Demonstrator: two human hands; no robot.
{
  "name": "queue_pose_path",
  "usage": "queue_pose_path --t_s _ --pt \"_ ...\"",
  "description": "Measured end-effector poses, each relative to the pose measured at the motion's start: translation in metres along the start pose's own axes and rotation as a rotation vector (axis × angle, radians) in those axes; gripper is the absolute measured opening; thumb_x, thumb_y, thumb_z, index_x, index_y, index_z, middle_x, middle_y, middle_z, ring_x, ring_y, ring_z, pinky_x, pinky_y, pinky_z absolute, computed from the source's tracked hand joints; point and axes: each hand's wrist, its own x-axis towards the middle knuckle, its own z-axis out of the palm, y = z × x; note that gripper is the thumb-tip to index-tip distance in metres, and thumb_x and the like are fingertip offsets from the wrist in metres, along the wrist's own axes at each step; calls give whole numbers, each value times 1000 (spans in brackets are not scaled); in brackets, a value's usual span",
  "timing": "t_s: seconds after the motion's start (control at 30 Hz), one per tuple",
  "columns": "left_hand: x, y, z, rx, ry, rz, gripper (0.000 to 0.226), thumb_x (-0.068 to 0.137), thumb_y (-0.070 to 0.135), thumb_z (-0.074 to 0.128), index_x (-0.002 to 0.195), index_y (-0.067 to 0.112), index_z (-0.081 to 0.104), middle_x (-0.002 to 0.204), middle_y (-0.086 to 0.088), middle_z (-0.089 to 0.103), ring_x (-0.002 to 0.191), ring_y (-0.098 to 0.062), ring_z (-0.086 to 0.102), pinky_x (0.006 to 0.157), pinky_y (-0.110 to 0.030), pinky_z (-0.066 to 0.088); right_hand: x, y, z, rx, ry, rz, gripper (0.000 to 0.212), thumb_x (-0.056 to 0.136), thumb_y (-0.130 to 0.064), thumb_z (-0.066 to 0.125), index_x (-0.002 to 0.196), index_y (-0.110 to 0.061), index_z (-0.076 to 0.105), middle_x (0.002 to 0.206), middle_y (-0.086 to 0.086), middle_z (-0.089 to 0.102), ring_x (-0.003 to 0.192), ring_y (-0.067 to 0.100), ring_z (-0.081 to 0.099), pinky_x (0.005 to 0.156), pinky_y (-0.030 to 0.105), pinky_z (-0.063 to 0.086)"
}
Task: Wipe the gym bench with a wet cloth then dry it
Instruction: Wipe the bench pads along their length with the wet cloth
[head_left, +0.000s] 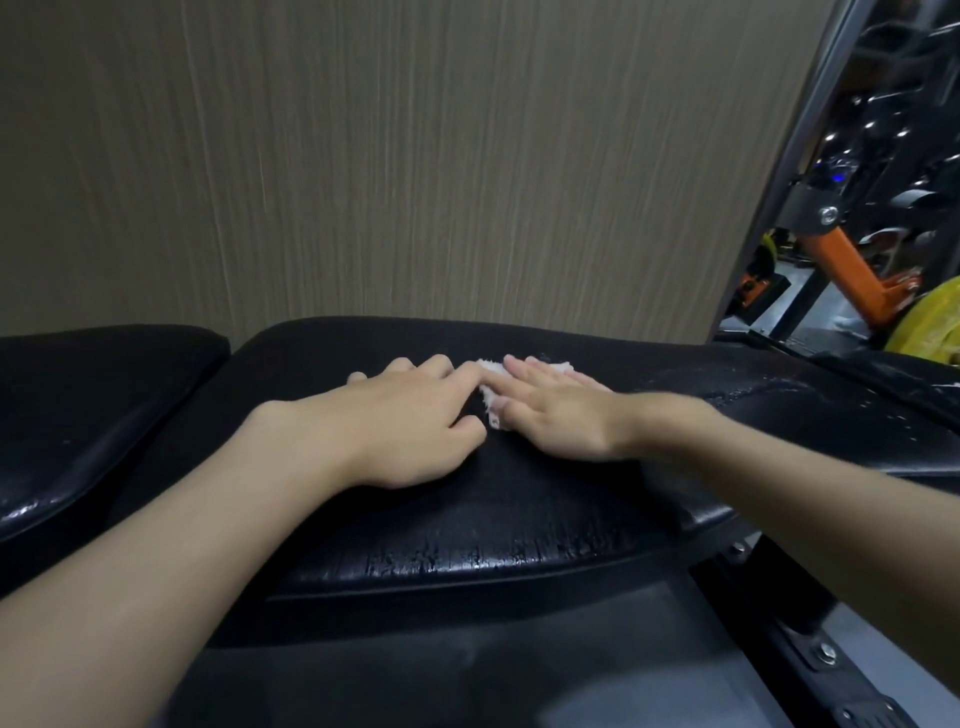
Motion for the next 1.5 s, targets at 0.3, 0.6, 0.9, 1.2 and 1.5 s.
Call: queue_pose_path --t_s 0.3,0.6,0.9,1.2,1.5 --pt "6 3 1 151 -59 -2 56 93 65 26 142 41 30 146 6 32 131 -26 33 102 -54 38 126 55 -19 28 14 190 65 95 -61 19 156 -42 10 167 -2 8 154 24 2 121 55 2" --pt "2 2 4 128 -71 1 57 95 64 22 146 39 27 150 6 28 137 -26 27 107 -61 28 91 40 -15 56 13 165 49 100 -52 21 145 -36 28 147 -4 35 150 26 17 117 52 13" --pt "4 7 0 46 -79 -10 42 94 51 32 130 29 36 134 2 39 124 -28 37 101 -60 35 -83 -3 15 -60 0 -50 54 105 -48 12 156 -42 -5 166 -14 -12 149 4 -18 123 35 -7" --pt "1 17 0 68 -96 -53 36 97 45 30 127 26 35 133 -4 39 123 -31 40 101 -55 35 -95 8 -13 128 25 -13 64 103 -48 39 158 -31 12 163 -11 20 150 10 14 122 40 15" --pt "1 20 0 69 -97 -58 36 98 43 28 129 25 34 135 -4 38 124 -29 39 105 -55 31 -66 23 -26 273 90 -19 9 95 -24 66 95 -17 61 81 -6 59 72 8 54 60 19 41"
